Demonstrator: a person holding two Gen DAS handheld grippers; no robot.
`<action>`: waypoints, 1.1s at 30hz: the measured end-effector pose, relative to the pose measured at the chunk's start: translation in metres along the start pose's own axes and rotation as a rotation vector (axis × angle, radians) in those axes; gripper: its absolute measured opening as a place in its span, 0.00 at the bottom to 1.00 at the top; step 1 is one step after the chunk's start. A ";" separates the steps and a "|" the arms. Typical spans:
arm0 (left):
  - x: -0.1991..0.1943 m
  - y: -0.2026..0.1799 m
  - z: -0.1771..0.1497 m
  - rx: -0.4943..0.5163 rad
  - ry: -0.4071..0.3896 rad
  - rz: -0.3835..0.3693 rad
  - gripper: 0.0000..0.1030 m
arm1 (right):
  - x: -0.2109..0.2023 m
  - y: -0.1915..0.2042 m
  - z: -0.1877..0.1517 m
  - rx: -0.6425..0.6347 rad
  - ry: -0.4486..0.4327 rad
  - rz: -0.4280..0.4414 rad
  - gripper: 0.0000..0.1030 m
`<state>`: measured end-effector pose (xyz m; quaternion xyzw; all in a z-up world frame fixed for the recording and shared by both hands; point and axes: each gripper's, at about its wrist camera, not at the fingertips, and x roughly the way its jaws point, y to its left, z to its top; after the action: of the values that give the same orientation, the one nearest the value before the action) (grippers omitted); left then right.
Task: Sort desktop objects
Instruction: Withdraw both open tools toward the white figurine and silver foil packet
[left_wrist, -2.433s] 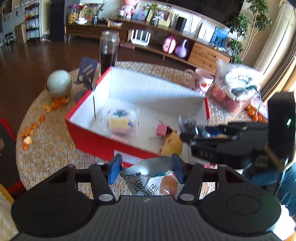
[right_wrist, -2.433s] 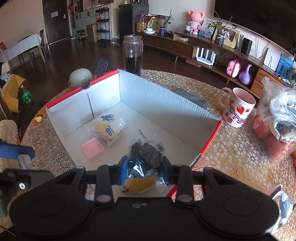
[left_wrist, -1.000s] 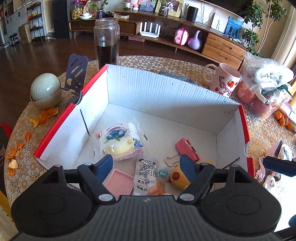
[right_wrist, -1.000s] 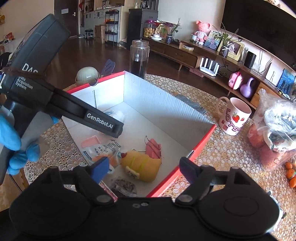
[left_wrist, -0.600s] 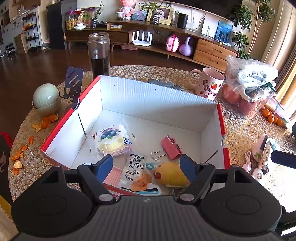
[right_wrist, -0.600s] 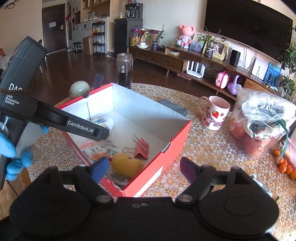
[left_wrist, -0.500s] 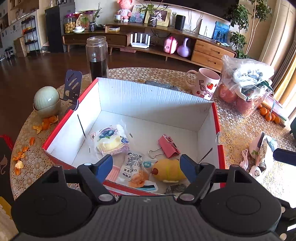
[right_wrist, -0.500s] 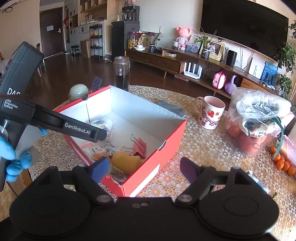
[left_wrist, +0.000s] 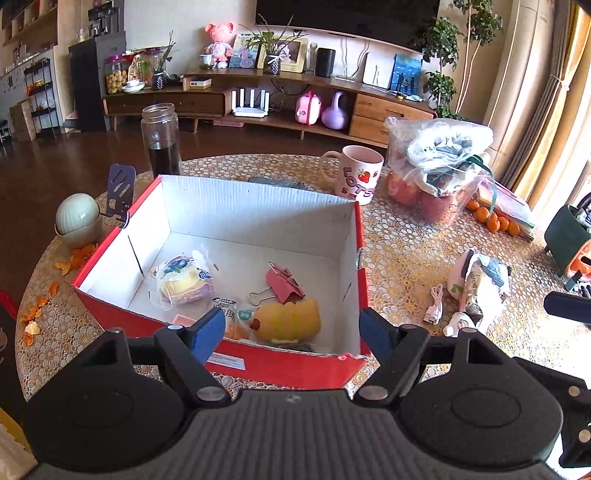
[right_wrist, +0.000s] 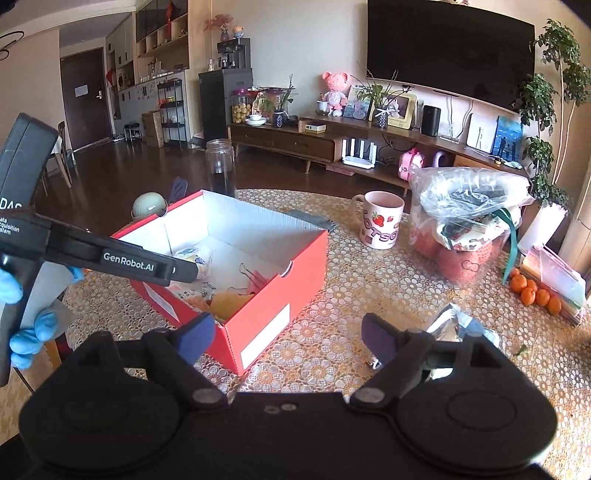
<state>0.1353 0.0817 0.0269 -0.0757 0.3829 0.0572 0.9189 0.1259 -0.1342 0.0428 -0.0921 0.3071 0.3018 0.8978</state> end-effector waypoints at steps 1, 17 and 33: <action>-0.002 -0.004 -0.001 0.006 0.001 -0.008 0.77 | -0.004 -0.002 -0.003 0.003 -0.005 -0.005 0.84; -0.016 -0.069 -0.029 0.121 -0.012 -0.077 0.84 | -0.053 -0.046 -0.047 0.071 -0.046 -0.073 0.86; 0.025 -0.128 -0.059 0.274 0.033 -0.147 1.00 | -0.048 -0.108 -0.090 0.169 0.005 -0.173 0.86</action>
<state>0.1328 -0.0533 -0.0199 0.0217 0.3955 -0.0644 0.9160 0.1158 -0.2750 -0.0017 -0.0431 0.3246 0.1963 0.9243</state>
